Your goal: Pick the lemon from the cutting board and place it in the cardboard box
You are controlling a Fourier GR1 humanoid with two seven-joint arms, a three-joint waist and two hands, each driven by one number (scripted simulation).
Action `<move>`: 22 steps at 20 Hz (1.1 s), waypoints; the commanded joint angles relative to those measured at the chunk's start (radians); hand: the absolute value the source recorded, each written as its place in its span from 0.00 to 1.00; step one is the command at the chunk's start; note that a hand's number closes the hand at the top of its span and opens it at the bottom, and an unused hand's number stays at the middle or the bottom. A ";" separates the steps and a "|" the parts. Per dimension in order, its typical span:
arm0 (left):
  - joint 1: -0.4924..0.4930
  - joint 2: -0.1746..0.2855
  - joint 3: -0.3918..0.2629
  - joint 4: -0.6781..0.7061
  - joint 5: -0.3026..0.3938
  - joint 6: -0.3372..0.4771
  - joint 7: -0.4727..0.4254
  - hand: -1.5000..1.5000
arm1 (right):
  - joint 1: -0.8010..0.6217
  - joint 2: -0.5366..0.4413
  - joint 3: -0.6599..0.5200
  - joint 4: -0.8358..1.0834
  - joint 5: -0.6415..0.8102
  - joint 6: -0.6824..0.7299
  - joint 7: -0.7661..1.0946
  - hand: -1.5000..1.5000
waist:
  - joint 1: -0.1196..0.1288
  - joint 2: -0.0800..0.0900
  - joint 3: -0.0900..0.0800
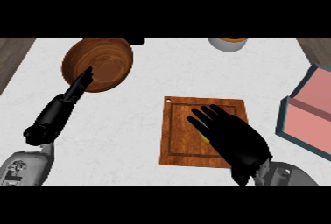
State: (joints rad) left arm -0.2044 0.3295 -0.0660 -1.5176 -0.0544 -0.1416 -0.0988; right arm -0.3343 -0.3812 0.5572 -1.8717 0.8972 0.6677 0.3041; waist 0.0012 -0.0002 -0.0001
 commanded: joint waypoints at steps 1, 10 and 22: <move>-0.033 0.005 0.040 -0.029 0.018 -0.038 0.051 0.50 | 0.044 0.042 0.056 0.044 0.103 -0.047 -0.007 0.00 | 0.000 0.000 0.000; -0.069 -0.054 0.035 0.049 -0.079 -0.019 0.002 0.50 | 0.038 0.064 0.016 0.194 0.219 -0.111 -0.103 0.00 | -0.004 0.001 0.000; 0.007 -0.083 0.074 -0.059 -0.079 -0.065 0.033 0.50 | 0.000 0.203 -0.021 0.348 0.315 -0.102 -0.164 0.00 | 0.002 0.000 0.000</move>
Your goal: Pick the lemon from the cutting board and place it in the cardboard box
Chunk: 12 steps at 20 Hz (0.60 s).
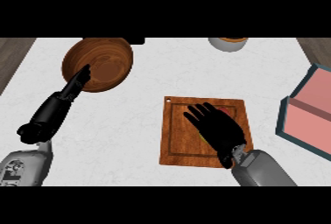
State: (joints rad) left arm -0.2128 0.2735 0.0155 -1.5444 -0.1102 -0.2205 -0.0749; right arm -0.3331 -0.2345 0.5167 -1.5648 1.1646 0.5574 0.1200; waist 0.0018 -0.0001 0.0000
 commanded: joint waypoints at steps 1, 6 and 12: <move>-0.018 -0.051 -0.020 0.037 -0.049 0.032 -0.001 0.50 | -0.029 0.013 -0.030 0.085 0.045 -0.025 -0.049 0.00 | -0.001 0.001 0.000; -0.031 -0.028 0.017 0.033 -0.023 -0.021 0.005 0.50 | 0.017 0.022 -0.039 0.159 0.122 -0.141 -0.054 0.00 | -0.001 0.001 0.000; -0.021 -0.029 0.043 0.033 -0.032 -0.033 -0.012 0.50 | -0.055 0.087 -0.096 0.256 0.122 -0.096 -0.106 0.00 | 0.001 0.001 0.000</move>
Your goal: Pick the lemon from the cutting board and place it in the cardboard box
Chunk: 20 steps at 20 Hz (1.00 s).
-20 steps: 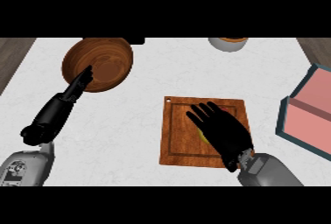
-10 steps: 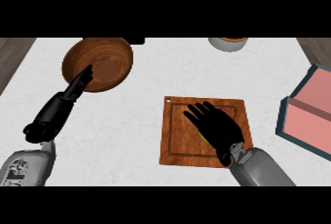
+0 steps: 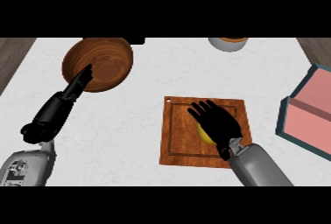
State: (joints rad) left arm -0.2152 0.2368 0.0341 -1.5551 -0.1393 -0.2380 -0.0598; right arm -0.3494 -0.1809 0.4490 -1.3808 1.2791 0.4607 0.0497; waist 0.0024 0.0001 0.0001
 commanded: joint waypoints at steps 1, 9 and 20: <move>0.063 -0.036 -0.038 -0.074 -0.038 0.025 0.010 0.50 | -0.018 -0.039 -0.063 0.122 -0.008 -0.062 -0.100 0.00 | 0.004 0.000 0.000; 0.034 -0.032 -0.012 -0.069 -0.026 -0.002 0.021 0.50 | 0.012 0.014 0.030 0.097 0.085 -0.244 -0.185 1.00 | 0.002 0.000 0.000; -0.004 -0.012 0.042 -0.028 0.010 -0.032 0.045 0.50 | 0.347 -0.052 0.048 -0.169 -0.064 -0.289 -0.383 1.00 | -0.022 -0.005 0.000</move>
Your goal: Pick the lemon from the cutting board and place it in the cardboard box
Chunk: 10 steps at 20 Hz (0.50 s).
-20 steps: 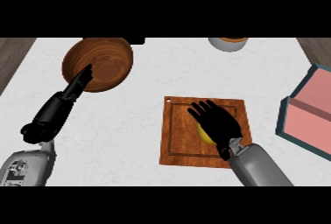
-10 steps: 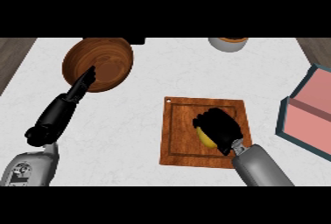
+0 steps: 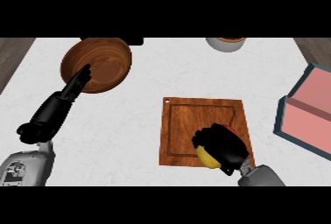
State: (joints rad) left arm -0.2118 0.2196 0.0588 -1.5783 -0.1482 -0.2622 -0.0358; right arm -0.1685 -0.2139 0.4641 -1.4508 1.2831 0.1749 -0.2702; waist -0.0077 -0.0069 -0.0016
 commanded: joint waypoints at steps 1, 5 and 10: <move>0.050 0.019 0.020 0.001 -0.005 -0.002 -0.045 0.50 | 0.229 -0.113 -0.002 -0.158 -0.104 -0.048 -0.140 1.00 | -0.016 0.001 0.001; 0.032 -0.019 -0.010 0.018 -0.029 0.021 -0.046 0.50 | 0.274 -0.105 -0.007 -0.422 -0.131 -0.016 -0.098 1.00 | -0.008 0.003 0.001; 0.016 -0.027 -0.012 -0.027 -0.013 0.012 0.011 0.50 | 0.373 -0.207 -0.069 -0.683 -0.155 -0.036 -0.129 1.00 | -0.011 0.000 0.001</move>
State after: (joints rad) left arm -0.1955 0.2126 0.0583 -1.5712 -0.1693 -0.2518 -0.0597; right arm 0.1331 -0.3729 0.4239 -1.9279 1.1535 0.1247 -0.4010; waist -0.0163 -0.0046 -0.0004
